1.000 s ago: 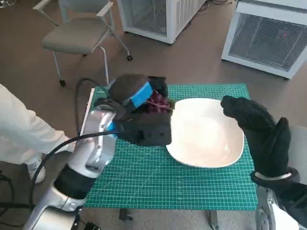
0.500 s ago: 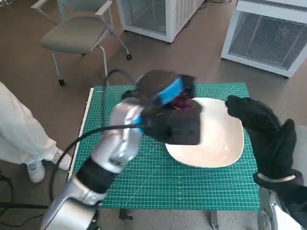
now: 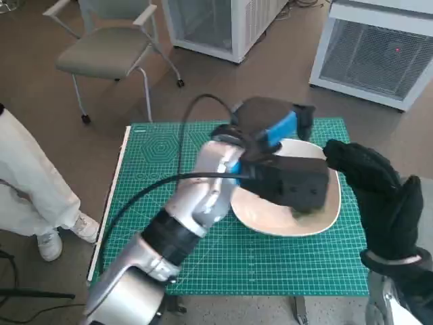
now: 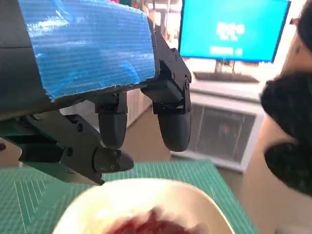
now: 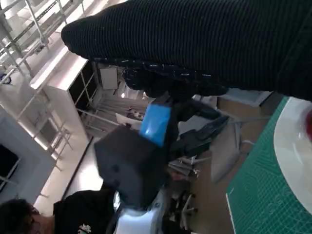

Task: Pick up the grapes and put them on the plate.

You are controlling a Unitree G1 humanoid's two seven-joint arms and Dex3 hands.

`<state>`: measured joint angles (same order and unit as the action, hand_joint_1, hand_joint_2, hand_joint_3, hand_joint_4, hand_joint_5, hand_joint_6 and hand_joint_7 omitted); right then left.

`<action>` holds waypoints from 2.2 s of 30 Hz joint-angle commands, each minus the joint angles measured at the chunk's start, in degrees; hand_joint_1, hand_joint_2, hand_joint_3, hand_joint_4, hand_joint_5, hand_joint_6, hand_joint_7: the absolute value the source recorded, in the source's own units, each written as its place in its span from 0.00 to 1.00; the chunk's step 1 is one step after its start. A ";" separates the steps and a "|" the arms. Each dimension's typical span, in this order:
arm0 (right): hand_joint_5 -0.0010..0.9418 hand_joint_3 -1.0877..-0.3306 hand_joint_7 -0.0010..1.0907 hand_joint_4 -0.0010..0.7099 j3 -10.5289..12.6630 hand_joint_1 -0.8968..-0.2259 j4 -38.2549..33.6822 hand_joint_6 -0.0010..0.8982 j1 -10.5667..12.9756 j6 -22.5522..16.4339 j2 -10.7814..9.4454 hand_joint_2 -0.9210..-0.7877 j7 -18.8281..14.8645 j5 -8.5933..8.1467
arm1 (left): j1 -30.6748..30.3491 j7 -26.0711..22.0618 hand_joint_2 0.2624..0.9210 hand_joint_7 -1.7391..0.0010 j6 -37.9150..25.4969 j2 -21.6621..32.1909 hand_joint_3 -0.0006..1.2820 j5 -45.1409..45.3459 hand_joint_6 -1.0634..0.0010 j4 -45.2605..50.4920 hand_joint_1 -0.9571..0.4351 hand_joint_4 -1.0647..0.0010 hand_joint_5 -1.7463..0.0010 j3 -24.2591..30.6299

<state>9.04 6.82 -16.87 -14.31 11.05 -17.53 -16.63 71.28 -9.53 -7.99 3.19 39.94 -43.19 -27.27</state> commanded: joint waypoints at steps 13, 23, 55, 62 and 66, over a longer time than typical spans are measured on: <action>0.43 0.64 0.82 0.42 0.56 0.56 1.32 0.16 2.11 1.11 0.15 0.00 1.08 0.32 | 3.91 1.22 0.75 0.14 1.95 -3.23 0.46 -1.16 0.62 -7.62 0.69 0.63 0.12 -0.56; 0.42 0.64 0.82 0.42 0.52 0.55 1.41 0.15 2.38 1.13 0.16 0.00 1.28 0.36 | 3.95 1.48 0.69 0.14 3.00 -3.26 0.50 -2.33 0.61 -9.80 0.69 0.61 0.12 -0.44; 0.41 0.64 0.82 0.43 -0.57 0.54 1.01 0.16 1.18 1.76 -0.39 0.00 1.49 0.33 | -20.11 -20.15 1.00 0.96 26.79 5.18 0.24 -49.09 0.75 -5.52 0.23 0.84 1.00 33.18; 0.41 0.64 0.81 0.43 -0.46 0.55 0.70 0.16 1.30 1.60 -0.29 0.00 1.10 0.06 | -27.38 -28.05 1.00 0.99 31.02 4.80 0.27 -57.70 0.80 -5.78 0.22 0.90 1.00 38.73; 0.40 0.63 0.81 0.43 -0.33 0.55 0.41 0.16 1.17 1.67 -0.12 0.00 0.84 -0.18 | -30.99 -31.44 1.00 0.99 30.58 4.12 0.24 -61.37 0.80 -3.74 0.22 0.92 1.00 40.43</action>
<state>8.64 8.09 -16.46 -13.78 10.84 -16.64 -16.67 42.67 -38.65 22.15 8.35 -19.00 -48.43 11.90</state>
